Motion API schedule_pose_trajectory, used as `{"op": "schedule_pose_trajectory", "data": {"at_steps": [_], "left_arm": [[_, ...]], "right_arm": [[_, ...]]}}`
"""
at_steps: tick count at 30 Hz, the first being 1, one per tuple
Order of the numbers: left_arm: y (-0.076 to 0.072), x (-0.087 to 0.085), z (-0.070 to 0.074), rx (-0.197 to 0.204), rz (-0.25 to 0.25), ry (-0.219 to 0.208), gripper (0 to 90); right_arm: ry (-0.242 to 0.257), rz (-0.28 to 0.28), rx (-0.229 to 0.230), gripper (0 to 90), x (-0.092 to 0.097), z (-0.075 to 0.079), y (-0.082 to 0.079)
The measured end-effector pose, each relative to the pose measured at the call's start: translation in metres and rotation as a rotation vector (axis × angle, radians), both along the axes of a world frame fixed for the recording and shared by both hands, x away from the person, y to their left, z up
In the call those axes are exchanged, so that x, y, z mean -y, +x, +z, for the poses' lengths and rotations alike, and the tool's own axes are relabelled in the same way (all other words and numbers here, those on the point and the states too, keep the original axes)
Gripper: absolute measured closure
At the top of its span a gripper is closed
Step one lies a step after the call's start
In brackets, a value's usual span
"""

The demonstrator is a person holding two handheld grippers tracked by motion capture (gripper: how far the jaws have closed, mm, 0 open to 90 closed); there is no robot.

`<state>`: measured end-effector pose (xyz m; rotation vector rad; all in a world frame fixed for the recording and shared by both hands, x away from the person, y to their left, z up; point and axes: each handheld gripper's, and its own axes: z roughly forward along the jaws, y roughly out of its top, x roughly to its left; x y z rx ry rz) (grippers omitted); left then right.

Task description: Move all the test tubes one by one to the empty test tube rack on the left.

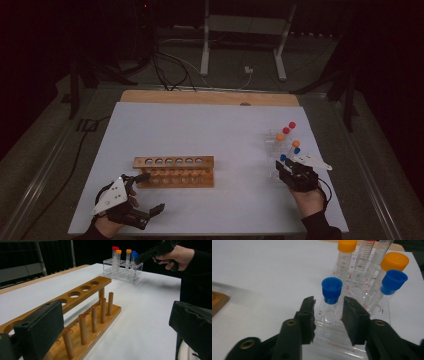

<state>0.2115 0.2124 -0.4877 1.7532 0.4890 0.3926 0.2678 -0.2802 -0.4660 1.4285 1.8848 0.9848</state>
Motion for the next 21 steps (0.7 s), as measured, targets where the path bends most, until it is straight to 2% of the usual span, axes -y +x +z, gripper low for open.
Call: {"op": "schedule_pose_trajectory", "data": {"at_steps": [3,10,15,21], "left_arm": [[-0.0001,-0.0003,0.0000,0.000,0.000,0.001,0.5],[-0.0003,-0.0007,0.0001,0.002,0.001,0.002,0.5],[-0.0003,-0.0008,0.0000,0.001,0.001,0.001,0.5],[-0.0006,-0.0010,0.0002,0.002,0.002,0.002,0.6]], "right_arm": [[-0.004,-0.003,-0.006,68.4,0.0002,-0.0020,0.0021],[-0.012,-0.009,-0.015,75.6,0.0008,-0.0032,0.0037],[-0.020,-0.005,-0.012,76.5,0.0006,-0.0035,0.0040],[-0.031,0.001,0.023,76.7,0.0003,0.0029,0.0005]]}}
